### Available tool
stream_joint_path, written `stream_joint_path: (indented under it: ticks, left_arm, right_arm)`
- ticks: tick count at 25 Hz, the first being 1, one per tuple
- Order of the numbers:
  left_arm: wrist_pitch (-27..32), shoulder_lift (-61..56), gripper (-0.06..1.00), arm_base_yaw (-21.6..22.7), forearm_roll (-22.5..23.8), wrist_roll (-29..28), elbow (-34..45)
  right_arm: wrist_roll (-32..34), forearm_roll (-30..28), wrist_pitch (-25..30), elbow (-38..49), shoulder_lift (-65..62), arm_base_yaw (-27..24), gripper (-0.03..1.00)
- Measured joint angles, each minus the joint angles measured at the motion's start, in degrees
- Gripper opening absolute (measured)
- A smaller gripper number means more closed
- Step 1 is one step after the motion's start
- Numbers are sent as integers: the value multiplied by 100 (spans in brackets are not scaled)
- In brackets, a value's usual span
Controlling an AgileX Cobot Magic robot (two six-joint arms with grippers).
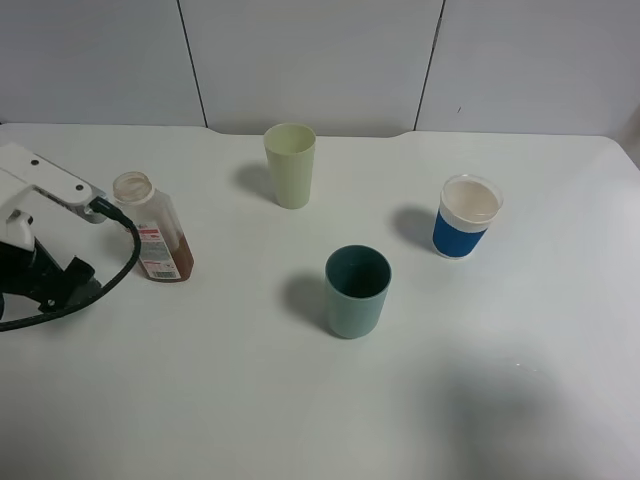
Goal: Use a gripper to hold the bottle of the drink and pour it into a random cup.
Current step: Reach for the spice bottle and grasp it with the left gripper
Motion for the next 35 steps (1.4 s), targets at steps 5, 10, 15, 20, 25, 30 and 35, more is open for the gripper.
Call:
stream_joint_path:
  ticks: [5, 10, 15, 20, 25, 30, 35]
  left_arm:
    - [335, 0, 97, 20, -2424, 2391, 0]
    - [96, -5, 96, 20, -3464, 3490, 271]
    - [-749, -5, 96, 20, -3857, 3396, 786]
    - [-1611, -5, 96, 20, -4055, 2811, 1074]
    - [-2279, 20, 96, 20, -4055, 2607, 1253]
    - [-3117, 321, 96, -17, -3688, 2316, 1456]
    - [-3861, 848, 96, -44, -2763, 1388, 1473]
  right_arm:
    - [0, 0, 0, 0, 0, 0, 63]
    - [0, 0, 0, 0, 0, 0, 63]
    - [0, 0, 0, 0, 0, 0, 63]
    - [0, 0, 0, 0, 0, 0, 63]
    - [0, 0, 0, 0, 0, 0, 63]
    - [0, 0, 0, 0, 0, 0, 63]
    - [0, 0, 0, 0, 0, 0, 63]
